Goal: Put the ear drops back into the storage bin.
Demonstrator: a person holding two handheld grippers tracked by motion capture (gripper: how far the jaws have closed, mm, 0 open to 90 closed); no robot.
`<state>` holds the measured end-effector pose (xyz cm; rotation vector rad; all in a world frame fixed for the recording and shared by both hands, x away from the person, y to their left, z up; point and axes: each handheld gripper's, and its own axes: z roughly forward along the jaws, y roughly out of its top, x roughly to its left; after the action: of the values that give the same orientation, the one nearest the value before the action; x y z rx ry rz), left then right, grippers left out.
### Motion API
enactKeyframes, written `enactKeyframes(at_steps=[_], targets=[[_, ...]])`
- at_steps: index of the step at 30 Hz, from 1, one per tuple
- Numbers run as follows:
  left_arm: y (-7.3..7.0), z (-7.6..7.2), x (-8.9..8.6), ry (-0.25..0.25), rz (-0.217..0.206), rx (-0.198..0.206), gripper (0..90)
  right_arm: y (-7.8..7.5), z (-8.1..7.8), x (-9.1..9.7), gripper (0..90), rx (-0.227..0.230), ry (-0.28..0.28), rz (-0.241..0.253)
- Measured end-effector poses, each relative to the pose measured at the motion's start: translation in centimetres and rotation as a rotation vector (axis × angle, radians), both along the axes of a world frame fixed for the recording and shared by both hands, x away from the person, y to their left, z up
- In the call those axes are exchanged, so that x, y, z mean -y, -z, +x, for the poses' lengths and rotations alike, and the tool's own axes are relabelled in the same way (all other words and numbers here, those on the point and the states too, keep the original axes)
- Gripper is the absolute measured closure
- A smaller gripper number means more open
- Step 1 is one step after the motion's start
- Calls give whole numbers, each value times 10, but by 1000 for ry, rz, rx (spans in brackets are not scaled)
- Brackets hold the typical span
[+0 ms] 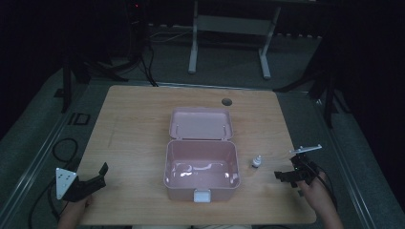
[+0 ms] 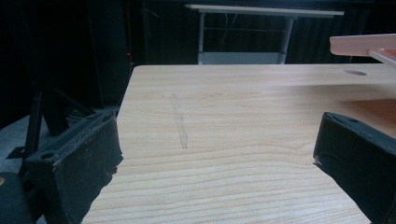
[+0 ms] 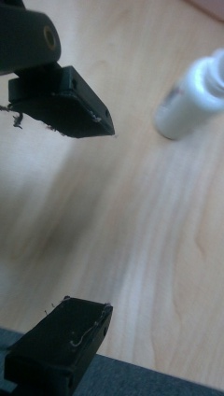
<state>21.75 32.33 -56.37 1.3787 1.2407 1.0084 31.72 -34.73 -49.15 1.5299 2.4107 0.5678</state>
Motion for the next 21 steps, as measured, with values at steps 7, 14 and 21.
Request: enactKeyframes(at_steps=[7,14,21], targets=[[0,0,0,0,0,1,10,-10,2,-9,121,-100,-75,-84],[0,0,0,1,-1,1,10,-9,5,-19,127,-272,-178,-200],[0,0,0,0,-1,0,9,-6,6,-26,127,-403,-247,-247]])
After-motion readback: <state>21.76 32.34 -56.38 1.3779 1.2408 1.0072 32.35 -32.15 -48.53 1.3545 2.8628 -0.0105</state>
